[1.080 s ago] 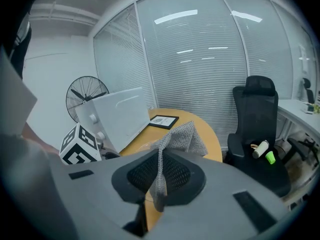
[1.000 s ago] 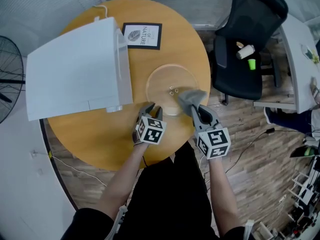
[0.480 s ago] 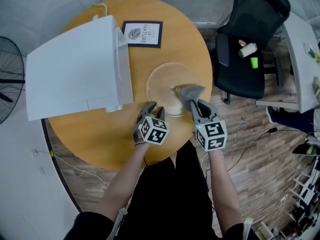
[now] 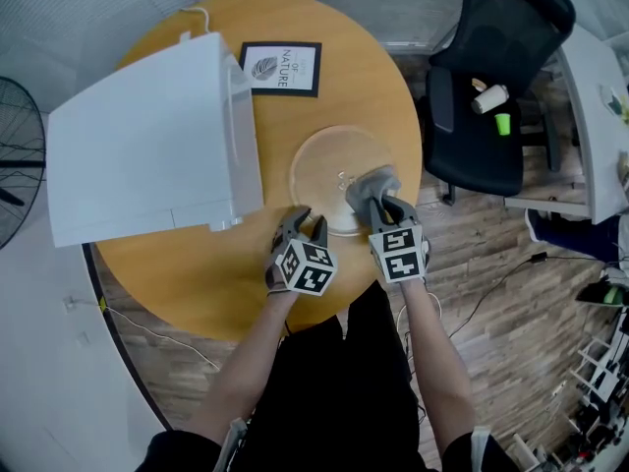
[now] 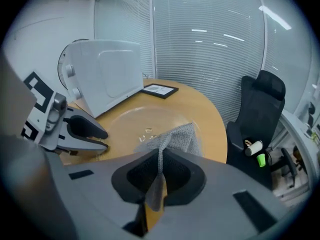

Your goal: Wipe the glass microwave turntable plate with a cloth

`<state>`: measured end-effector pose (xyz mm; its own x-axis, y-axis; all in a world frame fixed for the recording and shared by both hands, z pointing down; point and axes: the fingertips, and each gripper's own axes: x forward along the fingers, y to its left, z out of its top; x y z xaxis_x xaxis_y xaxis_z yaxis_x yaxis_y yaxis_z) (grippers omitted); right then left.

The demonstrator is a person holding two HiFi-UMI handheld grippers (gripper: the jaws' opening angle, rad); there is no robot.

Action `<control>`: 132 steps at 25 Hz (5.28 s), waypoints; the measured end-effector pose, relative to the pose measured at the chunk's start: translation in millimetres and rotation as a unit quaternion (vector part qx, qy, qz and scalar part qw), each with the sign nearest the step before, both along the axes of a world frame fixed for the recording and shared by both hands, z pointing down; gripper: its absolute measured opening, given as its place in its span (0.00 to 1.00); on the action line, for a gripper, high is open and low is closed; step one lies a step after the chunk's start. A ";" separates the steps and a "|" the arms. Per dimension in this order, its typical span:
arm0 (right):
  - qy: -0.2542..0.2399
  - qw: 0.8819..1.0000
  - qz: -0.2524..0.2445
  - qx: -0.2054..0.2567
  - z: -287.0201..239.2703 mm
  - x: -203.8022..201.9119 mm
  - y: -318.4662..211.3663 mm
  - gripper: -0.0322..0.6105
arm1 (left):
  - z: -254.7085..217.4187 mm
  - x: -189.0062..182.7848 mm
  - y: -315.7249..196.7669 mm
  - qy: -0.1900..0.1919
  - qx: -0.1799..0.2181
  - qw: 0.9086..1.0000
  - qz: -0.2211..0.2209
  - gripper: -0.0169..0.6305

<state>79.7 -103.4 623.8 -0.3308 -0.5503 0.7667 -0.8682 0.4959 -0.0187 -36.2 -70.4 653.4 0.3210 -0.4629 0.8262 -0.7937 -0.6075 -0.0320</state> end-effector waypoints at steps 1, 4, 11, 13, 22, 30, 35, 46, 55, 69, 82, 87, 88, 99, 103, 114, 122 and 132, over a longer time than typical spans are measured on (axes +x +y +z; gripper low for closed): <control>0.007 1.000 0.003 -0.006 4.9 0.7 -1.1 0.09 | -0.1 -0.1 0.0 0.000 0.000 1.000 0.001 0.19; 0.020 1.000 0.013 -0.019 17.3 3.5 -5.5 0.09 | -0.4 -0.2 0.7 -0.002 0.004 1.000 0.006 0.19; 0.038 0.998 0.041 -0.017 28.1 14.0 -34.6 0.09 | -0.2 0.6 0.6 -0.001 0.009 1.000 0.013 0.19; 0.045 0.998 0.048 -0.012 27.7 15.8 -47.5 0.09 | -0.2 0.8 1.5 -0.001 0.010 1.000 0.014 0.19; 0.045 0.998 0.053 0.001 24.0 3.0 -106.4 0.09 | -1.3 3.2 3.4 -0.001 0.012 1.000 0.015 0.19; 0.036 0.999 -0.007 0.033 20.9 -42.7 -129.5 0.08 | -1.6 4.1 4.2 0.007 0.012 1.000 0.009 0.19; 0.019 0.996 -0.071 0.042 20.5 -88.1 -123.9 0.08 | -1.8 3.7 4.3 0.007 0.013 1.000 0.010 0.19; 0.009 0.971 -0.238 0.036 26.0 -149.6 -46.7 0.08 | -1.0 3.1 3.9 0.009 0.015 1.000 0.006 0.19; -0.028 0.978 -0.209 0.005 27.0 -107.0 6.0 0.08 | -1.2 2.2 3.8 0.011 0.017 1.000 0.002 0.19; 0.050 0.980 -0.189 0.034 29.6 -28.8 51.9 0.09 | -1.2 2.8 4.1 0.011 0.021 1.000 0.009 0.19; 0.099 0.986 -0.104 0.081 23.6 51.5 -48.7 0.09 | -1.7 4.8 4.5 0.011 0.026 0.999 0.018 0.20; 0.111 0.984 -0.106 0.085 23.4 31.9 -98.2 0.09 | -2.0 4.5 4.4 0.015 0.025 0.999 0.015 0.20; 0.111 0.984 -0.109 0.086 23.3 23.8 -104.4 0.09 | -2.0 4.5 4.6 0.015 0.025 0.999 0.014 0.20; 0.065 0.966 -0.230 0.093 23.3 -97.0 -78.5 0.08 | -1.7 4.4 4.9 0.022 0.022 0.999 0.009 0.19; 0.060 0.951 -0.289 0.091 24.5 -110.0 -37.1 0.08 | -1.6 4.0 4.8 0.023 0.024 0.999 0.006 0.19; 0.064 0.952 -0.293 0.062 27.9 -46.0 20.1 0.09 | -1.8 4.0 5.0 0.023 0.027 0.999 0.012 0.19; 0.066 0.976 -0.194 0.073 25.6 -7.0 -36.3 0.09 | -1.8 4.3 4.7 0.024 0.027 0.999 0.014 0.19; 0.081 0.981 -0.148 0.090 23.8 -20.7 -94.6 0.08 | -1.6 4.4 4.8 0.026 0.027 0.999 0.013 0.19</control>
